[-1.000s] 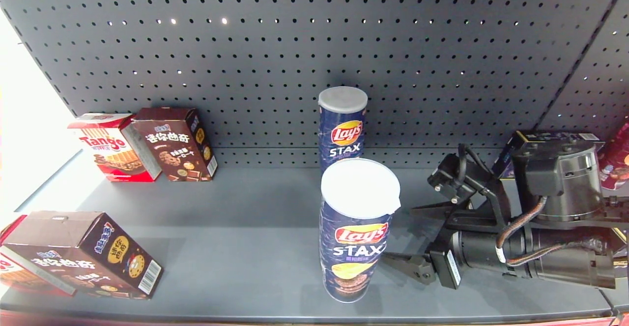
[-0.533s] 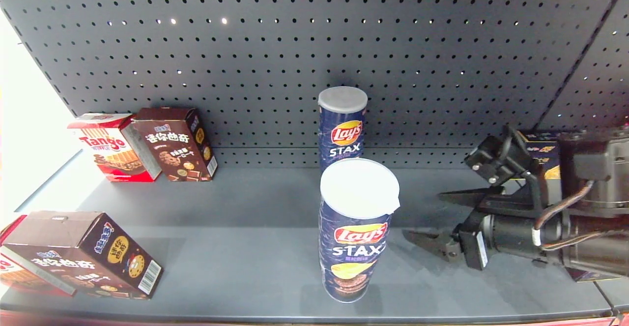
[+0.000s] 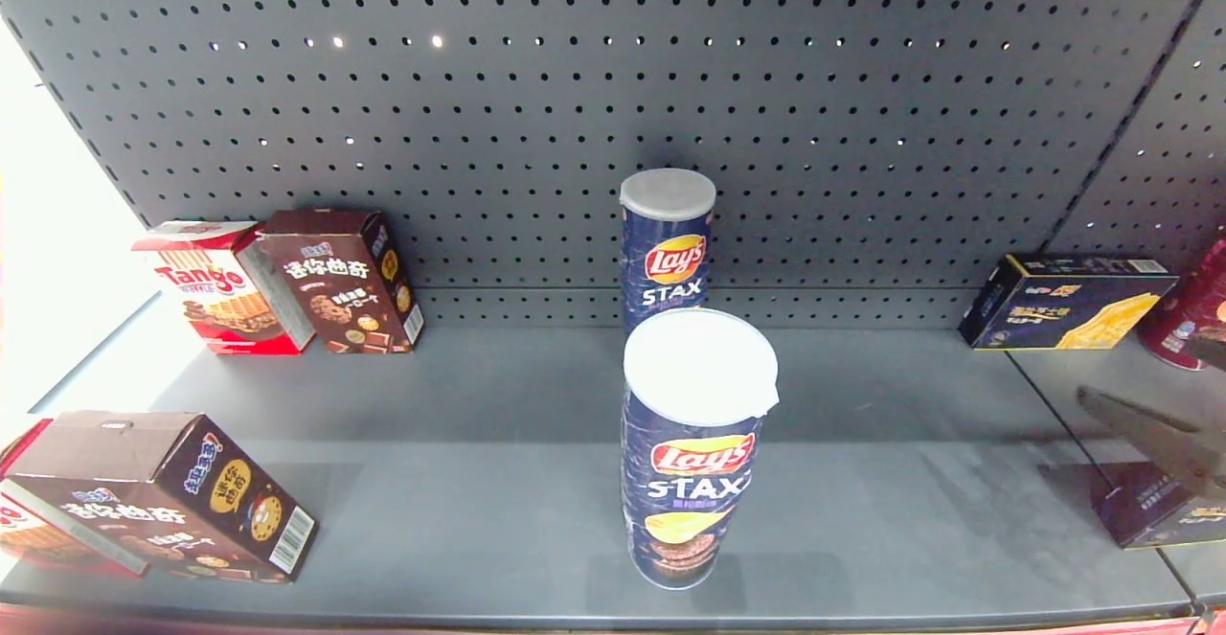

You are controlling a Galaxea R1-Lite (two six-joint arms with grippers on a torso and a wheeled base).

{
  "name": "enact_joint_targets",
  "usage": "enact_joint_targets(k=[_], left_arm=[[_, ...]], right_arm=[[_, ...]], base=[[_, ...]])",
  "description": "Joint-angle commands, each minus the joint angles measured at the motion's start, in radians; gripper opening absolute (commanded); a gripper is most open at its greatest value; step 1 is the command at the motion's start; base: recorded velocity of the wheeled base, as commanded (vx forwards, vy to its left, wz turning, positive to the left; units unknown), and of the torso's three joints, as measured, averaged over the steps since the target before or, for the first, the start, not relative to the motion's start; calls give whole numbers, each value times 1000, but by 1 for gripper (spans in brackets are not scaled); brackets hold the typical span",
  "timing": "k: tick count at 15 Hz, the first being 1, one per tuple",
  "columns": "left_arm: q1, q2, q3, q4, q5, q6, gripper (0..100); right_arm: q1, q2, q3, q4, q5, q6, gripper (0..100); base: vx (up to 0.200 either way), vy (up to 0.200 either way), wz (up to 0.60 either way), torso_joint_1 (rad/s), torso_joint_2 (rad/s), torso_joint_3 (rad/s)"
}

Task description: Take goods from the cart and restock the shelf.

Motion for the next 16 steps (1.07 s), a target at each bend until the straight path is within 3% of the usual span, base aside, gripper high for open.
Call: enact_joint_targets(k=[1, 3, 5, 8, 9, 12, 15, 16], left_arm=[[-17, 2, 0, 1, 0, 0, 100], [-18, 2, 0, -1, 0, 0, 100], [-18, 2, 3, -2, 0, 1, 100], [-18, 2, 3, -5, 0, 4, 100], [-18, 2, 3, -5, 2, 3, 100], [-18, 2, 3, -4, 0, 3, 100], [-18, 2, 3, -4, 0, 3, 100], [-18, 2, 3, -4, 0, 1, 100]], right_arm=[[-49, -447, 223, 9, -124, 9, 100], [-59, -642, 337, 81, -144, 9, 100], [-55, -778, 366, 250, -144, 27, 100], [-59, -789, 443, 234, -143, 113, 100], [-59, -789, 524, 182, -141, 113, 100], [-61, -788, 522, 222, 23, 110, 100], [-128, -786, 508, 261, -26, 167, 100], [-145, -785, 524, 268, -121, 184, 100]], base=[[0, 0, 0, 0, 0, 0], [0, 0, 0, 0, 0, 0], [0, 0, 0, 0, 0, 0], [0, 0, 0, 0, 0, 0], [0, 0, 0, 0, 0, 0], [0, 0, 0, 0, 0, 0], [0, 0, 0, 0, 0, 0], [0, 0, 0, 0, 0, 0]])
